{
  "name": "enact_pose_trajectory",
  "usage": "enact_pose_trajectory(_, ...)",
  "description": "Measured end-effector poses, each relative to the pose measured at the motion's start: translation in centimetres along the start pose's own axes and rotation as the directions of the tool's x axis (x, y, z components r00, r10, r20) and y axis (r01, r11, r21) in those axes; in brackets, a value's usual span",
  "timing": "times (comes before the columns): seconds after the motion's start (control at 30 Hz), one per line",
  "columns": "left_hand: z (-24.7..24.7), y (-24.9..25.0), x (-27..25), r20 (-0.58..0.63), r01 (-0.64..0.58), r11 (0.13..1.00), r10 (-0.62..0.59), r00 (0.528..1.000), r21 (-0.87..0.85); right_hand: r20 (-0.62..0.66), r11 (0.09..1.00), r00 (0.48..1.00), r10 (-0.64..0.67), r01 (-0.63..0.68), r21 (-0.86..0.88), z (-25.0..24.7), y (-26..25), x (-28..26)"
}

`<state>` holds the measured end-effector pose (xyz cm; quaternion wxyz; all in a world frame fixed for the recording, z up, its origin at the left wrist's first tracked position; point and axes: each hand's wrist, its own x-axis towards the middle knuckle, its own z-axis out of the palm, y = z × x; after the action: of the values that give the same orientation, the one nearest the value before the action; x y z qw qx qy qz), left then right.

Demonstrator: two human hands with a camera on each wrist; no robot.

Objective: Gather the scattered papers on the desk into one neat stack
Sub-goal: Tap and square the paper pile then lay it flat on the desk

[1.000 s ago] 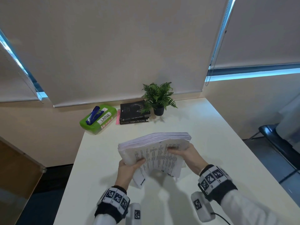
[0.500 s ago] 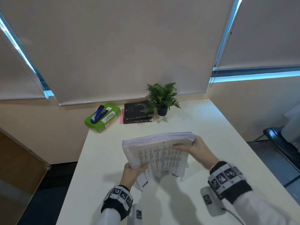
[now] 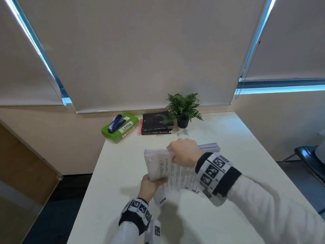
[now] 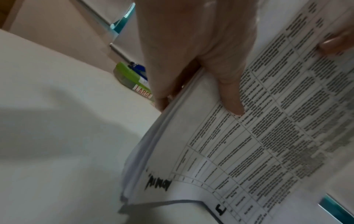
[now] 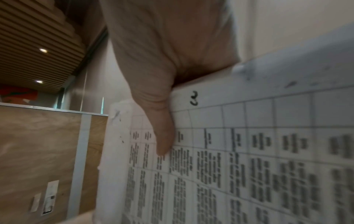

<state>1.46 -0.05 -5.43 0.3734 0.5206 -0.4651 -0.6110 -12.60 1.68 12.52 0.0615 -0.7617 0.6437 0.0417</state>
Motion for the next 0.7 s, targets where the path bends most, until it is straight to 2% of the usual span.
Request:
enact_pose_trajectory(0.1,-0.6,0.4,-0.2,0.027,-0.056,0.993,0.054,0.998,0.104,-0.04,0.993,0.999,-0.012,0.017,0.118,-0.4,2.1,-1.3)
enact_pose_trajectory(0.17,-1.6,1.1,-0.7,0.066,-0.097,0.979,0.086,0.994,0.18,-0.046,0.951,0.998,0.053,-0.037,0.306,-0.8,4.8,-2.8)
enact_pose_trajectory(0.2,-2.2,1.5,-0.9,0.085,-0.114,0.974,0.099,0.991,0.194,-0.052,0.897,0.994,0.098,-0.066,0.436,-0.7,6.4,-3.6)
enact_pose_trajectory(0.23,-2.9,2.1,-1.0,0.095,-0.132,0.972,0.115,0.989,0.193,-0.045,0.798,0.988,0.148,-0.093,0.595,-0.4,8.1,-4.4)
enact_pose_trajectory(0.27,-3.4,2.6,-1.2,0.094,-0.148,0.975,0.133,0.987,0.168,-0.019,0.66,0.982,0.19,-0.114,0.743,0.2,9.5,-5.2)
enact_pose_trajectory(0.33,-3.9,3.8,-1.9,0.096,-0.14,0.99,0.137,0.986,0.028,0.051,0.403,0.971,0.233,-0.144,0.904,1.9,11.4,-6.9)
enact_pose_trajectory(0.43,-3.4,3.9,-3.3,0.25,0.038,0.977,0.016,0.968,-0.21,0.198,0.132,0.949,0.246,-0.235,0.963,5.9,12.0,-8.9)
enact_pose_trajectory(0.5,-2.7,2.9,-4.5,0.361,0.124,0.976,-0.052,0.931,-0.18,0.277,-0.019,0.935,0.223,-0.28,0.96,8.7,11.9,-9.7)
enact_pose_trajectory(0.53,-2.5,2.3,-5.0,0.372,0.141,0.978,-0.076,0.925,-0.152,0.312,-0.056,0.927,0.208,-0.307,0.95,9.9,11.9,-10.1)
enact_pose_trajectory(0.6,-2.2,1.6,-5.7,0.298,0.149,0.981,-0.106,0.949,-0.127,0.359,-0.103,0.923,0.137,-0.347,0.932,11.4,11.9,-10.6)
enact_pose_trajectory(0.7,-1.8,1.8,-6.3,0.138,0.047,0.994,-0.034,0.99,-0.096,0.278,-0.165,0.96,0.039,-0.268,0.949,11.8,11.6,-11.1)
